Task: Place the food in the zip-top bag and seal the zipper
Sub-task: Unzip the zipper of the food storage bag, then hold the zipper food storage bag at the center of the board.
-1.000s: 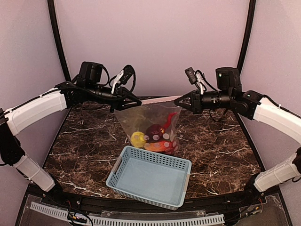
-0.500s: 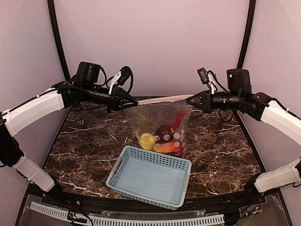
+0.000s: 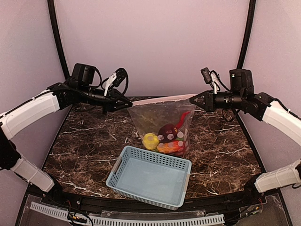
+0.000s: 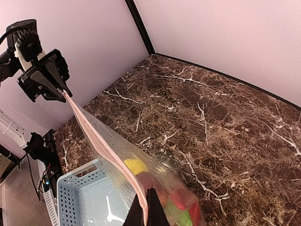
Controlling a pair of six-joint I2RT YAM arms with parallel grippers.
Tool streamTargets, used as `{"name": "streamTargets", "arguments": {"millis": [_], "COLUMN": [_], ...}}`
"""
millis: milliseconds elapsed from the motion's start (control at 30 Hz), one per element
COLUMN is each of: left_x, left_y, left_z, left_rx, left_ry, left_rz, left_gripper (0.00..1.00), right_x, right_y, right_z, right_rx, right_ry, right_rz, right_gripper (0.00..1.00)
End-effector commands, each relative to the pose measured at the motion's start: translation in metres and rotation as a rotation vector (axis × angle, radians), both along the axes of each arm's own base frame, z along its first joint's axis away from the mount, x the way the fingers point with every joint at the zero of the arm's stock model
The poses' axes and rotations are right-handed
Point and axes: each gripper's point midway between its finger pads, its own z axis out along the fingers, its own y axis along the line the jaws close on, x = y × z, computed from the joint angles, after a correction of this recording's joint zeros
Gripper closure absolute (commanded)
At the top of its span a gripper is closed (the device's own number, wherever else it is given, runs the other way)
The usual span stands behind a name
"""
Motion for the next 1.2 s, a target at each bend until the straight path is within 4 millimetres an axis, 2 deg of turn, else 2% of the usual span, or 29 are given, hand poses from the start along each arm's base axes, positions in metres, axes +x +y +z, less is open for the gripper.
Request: {"name": "streamTargets", "arguments": {"millis": [0, 33, 67, 100, 133, 200, 267, 367, 500, 600, 733, 767, 833, 933, 1033, 1133, 1167], "left_x": [0.001, -0.001, -0.003, -0.006, -0.008, -0.013, -0.013, -0.014, -0.003, 0.006, 0.015, 0.016, 0.018, 0.02, 0.02, 0.02, 0.019], "left_y": [0.027, 0.025, 0.024, 0.021, 0.019, 0.015, 0.011, 0.008, 0.0, -0.007, -0.015, -0.015, -0.017, -0.019, -0.02, -0.021, -0.02], "left_z": [-0.013, -0.012, -0.011, -0.011, -0.011, -0.009, -0.004, -0.01, -0.006, -0.005, -0.004, -0.005, -0.005, -0.009, -0.014, -0.015, -0.014], "left_rx": [0.057, 0.04, 0.024, -0.001, -0.022, -0.078, -0.143, -0.19, -0.26, -0.304, -0.334, -0.336, -0.341, -0.341, -0.336, -0.335, -0.335], "left_ry": [0.039, 0.043, 0.062, 0.07, 0.096, 0.121, 0.112, 0.16, 0.188, 0.201, 0.231, 0.235, 0.237, 0.247, 0.26, 0.264, 0.262], "left_rz": [0.088, 0.075, 0.073, 0.051, 0.05, 0.026, 0.014, 0.012, 0.021, 0.013, 0.005, 0.006, 0.004, -0.003, -0.009, -0.015, -0.016], "left_gripper": [0.79, 0.7, 0.51, 0.42, 0.28, 0.18, 0.15, 0.11, 0.09, 0.13, 0.3, 0.38, 0.47, 0.54, 0.69, 0.9, 0.94], "right_x": [0.015, 0.014, 0.013, 0.011, 0.009, 0.005, 0.004, 0.003, 0.001, 0.0, -0.001, -0.001, -0.001, -0.001, 0.001, 0.003, 0.003], "right_y": [-0.025, -0.023, -0.021, -0.019, -0.017, -0.014, -0.013, -0.012, -0.011, -0.01, -0.009, -0.009, -0.009, -0.008, -0.008, -0.007, -0.007], "right_z": [0.008, 0.008, 0.008, 0.009, 0.009, 0.01, 0.011, 0.014, 0.013, 0.011, 0.009, 0.009, 0.01, 0.01, 0.009, 0.009, 0.009], "right_rx": [-0.011, -0.008, -0.005, 0.001, 0.005, 0.019, 0.024, 0.029, 0.03, 0.032, 0.038, 0.038, 0.04, 0.039, 0.04, 0.038, 0.036], "right_ry": [-0.036, -0.034, -0.033, -0.033, -0.032, -0.033, -0.035, -0.04, -0.042, -0.033, -0.029, -0.028, -0.03, -0.031, -0.03, -0.032, -0.033], "right_rz": [-0.119, -0.108, -0.094, -0.078, -0.063, -0.034, -0.028, -0.015, -0.005, 0.003, 0.009, 0.011, 0.012, 0.014, 0.015, 0.014, 0.014], "right_gripper": [1.0, 1.0, 1.0, 1.0, 1.0, 1.0, 1.0, 1.0, 1.0, 1.0, 1.0, 1.0, 1.0, 1.0, 1.0, 1.0, 1.0]}}
